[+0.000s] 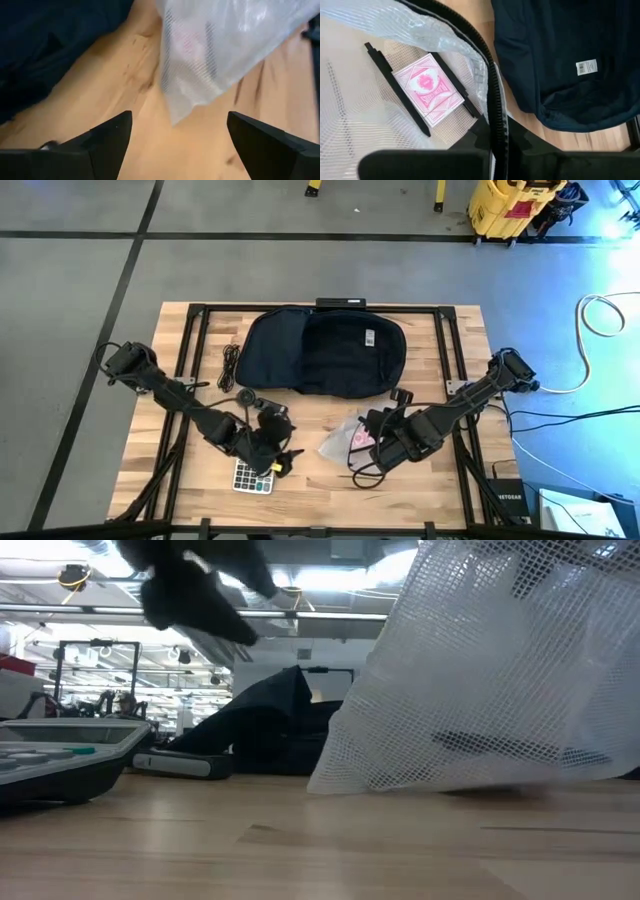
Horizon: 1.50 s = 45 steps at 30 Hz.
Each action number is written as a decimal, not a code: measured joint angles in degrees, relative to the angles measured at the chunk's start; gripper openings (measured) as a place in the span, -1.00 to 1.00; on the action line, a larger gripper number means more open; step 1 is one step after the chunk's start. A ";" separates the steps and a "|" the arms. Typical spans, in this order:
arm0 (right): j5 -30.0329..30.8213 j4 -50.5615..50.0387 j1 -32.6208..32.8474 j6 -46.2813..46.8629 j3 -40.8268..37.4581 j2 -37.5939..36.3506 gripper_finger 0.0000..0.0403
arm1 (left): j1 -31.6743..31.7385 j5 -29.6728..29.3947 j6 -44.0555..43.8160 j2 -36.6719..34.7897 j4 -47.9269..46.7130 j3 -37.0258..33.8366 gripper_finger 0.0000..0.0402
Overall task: Unpack backpack
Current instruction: Put the gray calculator into the transparent zip bag
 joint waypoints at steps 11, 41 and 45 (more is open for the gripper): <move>-0.02 5.78 0.74 4.31 -1.50 -0.02 -1.00 | -0.45 9.53 -6.10 -2.48 -13.10 -3.80 0.56; -0.58 33.26 2.57 7.24 -8.72 4.99 -1.00 | 4.96 28.44 5.69 -4.85 -21.72 -3.76 0.56; -1.05 33.20 2.34 6.77 -8.72 5.51 -1.00 | 8.32 32.21 10.64 -5.00 -22.19 -3.74 0.56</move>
